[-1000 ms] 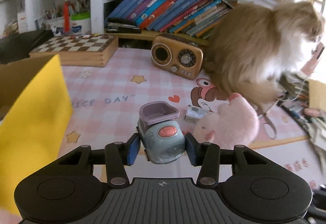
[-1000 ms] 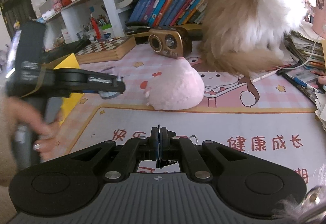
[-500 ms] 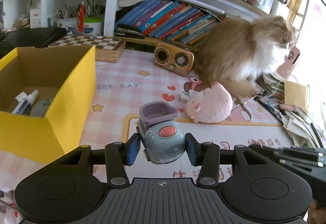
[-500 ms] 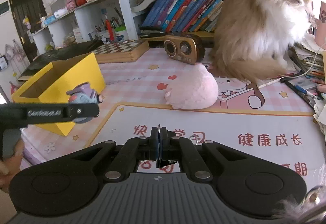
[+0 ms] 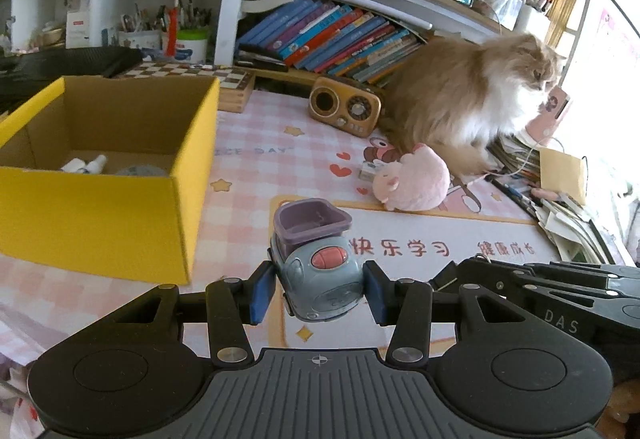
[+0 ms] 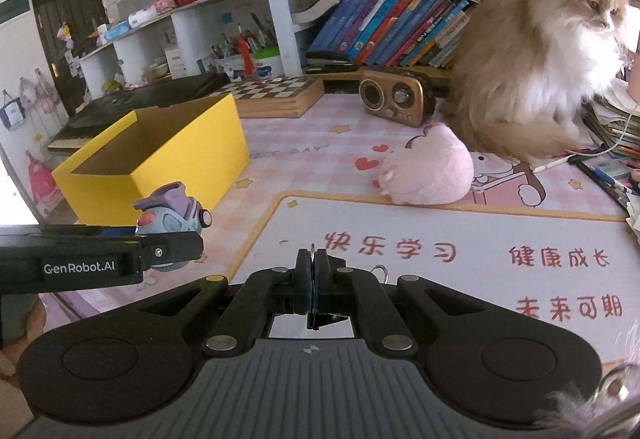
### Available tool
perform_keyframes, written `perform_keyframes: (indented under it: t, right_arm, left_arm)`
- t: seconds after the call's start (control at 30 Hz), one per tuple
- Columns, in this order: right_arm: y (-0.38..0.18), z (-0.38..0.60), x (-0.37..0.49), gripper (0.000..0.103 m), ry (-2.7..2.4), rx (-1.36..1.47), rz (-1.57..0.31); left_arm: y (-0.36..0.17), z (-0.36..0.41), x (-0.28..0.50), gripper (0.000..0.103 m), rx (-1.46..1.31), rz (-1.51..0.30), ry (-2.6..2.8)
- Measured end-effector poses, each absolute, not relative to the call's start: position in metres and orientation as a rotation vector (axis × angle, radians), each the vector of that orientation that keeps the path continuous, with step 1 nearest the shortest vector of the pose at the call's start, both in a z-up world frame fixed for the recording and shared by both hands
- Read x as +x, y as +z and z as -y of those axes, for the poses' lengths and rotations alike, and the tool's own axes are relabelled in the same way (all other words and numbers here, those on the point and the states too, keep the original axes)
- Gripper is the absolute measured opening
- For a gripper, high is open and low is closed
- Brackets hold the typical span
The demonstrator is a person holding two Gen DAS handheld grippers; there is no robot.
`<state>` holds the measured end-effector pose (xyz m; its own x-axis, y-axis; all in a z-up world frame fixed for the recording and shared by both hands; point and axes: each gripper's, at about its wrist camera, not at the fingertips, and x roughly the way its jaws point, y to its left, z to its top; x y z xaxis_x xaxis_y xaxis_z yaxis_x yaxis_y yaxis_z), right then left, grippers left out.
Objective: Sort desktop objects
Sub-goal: 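Carry the toy car and binder clip with both grippers toward the yellow box, then lower the toy car and binder clip into the yellow box and open both grippers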
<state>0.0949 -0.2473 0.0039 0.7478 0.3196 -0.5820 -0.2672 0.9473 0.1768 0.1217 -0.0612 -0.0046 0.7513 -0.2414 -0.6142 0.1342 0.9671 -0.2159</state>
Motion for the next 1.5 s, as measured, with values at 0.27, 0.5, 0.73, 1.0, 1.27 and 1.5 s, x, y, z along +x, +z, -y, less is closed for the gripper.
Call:
perform_keyframes:
  t: [0.27,0.5,0.73,1.0,1.27,1.5]
  right_arm:
    - [0.008,0.216,0.064,0.002,0.311,0.079,-0.656]
    - [0.007,0.188,0.036,0.002,0.310,0.078,-0.669]
    - [0.004,0.164,0.011,0.002,0.311,0.084,-0.685]
    - [-0.001,0.139,-0.007,0.002,0.329,0.092,-0.695]
    - [-0.003,0.113,-0.014,0.002,0.369,0.084,-0.700]
    - [-0.004,0.091,-0.014,0.002,0.409,0.069,-0.698]
  left_arm:
    - [-0.004,0.032,0.091,0.046,-0.170,-0.691,-0.217]
    - [-0.007,0.006,0.063,0.046,-0.181,-0.708,-0.215]
    - [-0.008,-0.017,0.038,0.046,-0.184,-0.711,-0.207]
    - [-0.010,-0.040,0.020,0.046,-0.183,-0.714,-0.193]
    - [-0.012,-0.064,0.006,0.046,-0.190,-0.711,-0.162]
    - [-0.012,-0.083,-0.002,0.046,-0.201,-0.704,-0.132]
